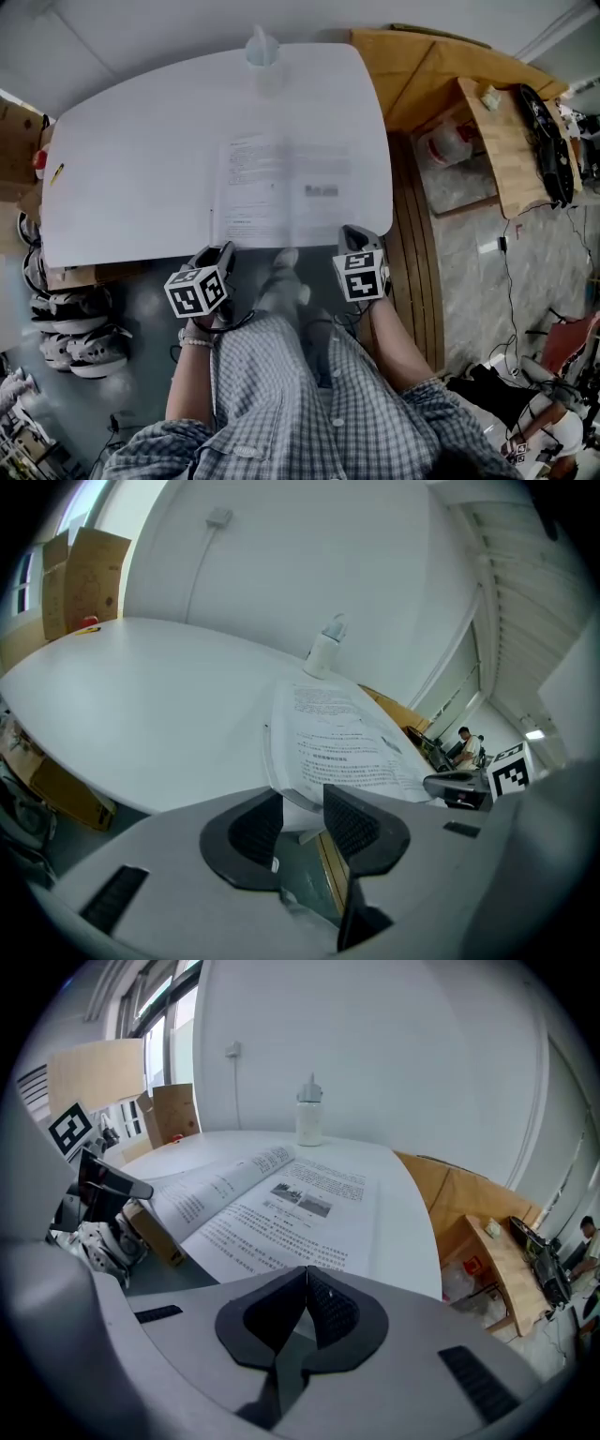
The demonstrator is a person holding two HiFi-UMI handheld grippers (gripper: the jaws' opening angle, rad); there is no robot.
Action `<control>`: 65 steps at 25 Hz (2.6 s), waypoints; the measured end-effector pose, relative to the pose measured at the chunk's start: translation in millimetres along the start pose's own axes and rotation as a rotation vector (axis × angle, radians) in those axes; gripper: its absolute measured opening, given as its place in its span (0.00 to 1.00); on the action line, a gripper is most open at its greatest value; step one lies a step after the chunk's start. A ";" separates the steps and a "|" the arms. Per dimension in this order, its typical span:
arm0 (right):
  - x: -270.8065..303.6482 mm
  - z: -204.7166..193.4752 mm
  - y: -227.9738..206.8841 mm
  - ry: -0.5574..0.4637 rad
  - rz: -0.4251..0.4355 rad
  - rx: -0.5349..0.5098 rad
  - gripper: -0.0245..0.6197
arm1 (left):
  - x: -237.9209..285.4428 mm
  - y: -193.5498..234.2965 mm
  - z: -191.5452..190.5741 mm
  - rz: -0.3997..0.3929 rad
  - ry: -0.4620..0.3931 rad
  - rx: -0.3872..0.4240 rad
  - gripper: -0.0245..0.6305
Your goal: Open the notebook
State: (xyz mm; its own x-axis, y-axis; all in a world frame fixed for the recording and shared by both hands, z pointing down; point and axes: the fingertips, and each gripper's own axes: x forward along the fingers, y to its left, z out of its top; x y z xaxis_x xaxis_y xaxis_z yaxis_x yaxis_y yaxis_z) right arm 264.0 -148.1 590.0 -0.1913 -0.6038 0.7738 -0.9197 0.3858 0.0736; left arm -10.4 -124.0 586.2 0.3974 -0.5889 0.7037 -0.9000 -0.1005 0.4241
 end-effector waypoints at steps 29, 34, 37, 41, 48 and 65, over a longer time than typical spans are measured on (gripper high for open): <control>-60.1 104.1 -12.4 -0.313 0.016 0.016 0.07 | -49.2 -62.3 113.2 -0.112 -0.242 0.381 0.05; -87.3 135.8 -18.3 -0.395 0.002 -0.001 0.07 | -66.0 -102.8 145.9 -0.172 -0.310 0.503 0.05; -106.2 155.9 -21.4 -0.452 -0.007 -0.007 0.07 | -78.6 -126.4 162.9 -0.206 -0.356 0.561 0.05; -135.2 183.9 -27.2 -0.543 -0.030 -0.029 0.07 | -94.8 -154.7 185.1 -0.234 -0.414 0.639 0.05; -179.2 226.7 -34.2 -0.680 -0.064 -0.068 0.07 | -120.8 -188.2 222.3 -0.287 -0.519 0.664 0.05; -209.0 264.2 -50.2 -0.792 -0.100 -0.057 0.07 | -133.8 -231.6 255.6 -0.397 -0.588 0.702 0.05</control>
State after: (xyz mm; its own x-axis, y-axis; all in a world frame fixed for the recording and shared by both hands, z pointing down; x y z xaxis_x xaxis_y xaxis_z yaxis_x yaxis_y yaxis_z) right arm 259.5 -225.6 258.4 -0.3153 -0.9450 0.0868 -0.9304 0.3258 0.1680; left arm 99.1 -226.9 248.1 0.7115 -0.6942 0.1090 -0.6985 -0.7156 0.0011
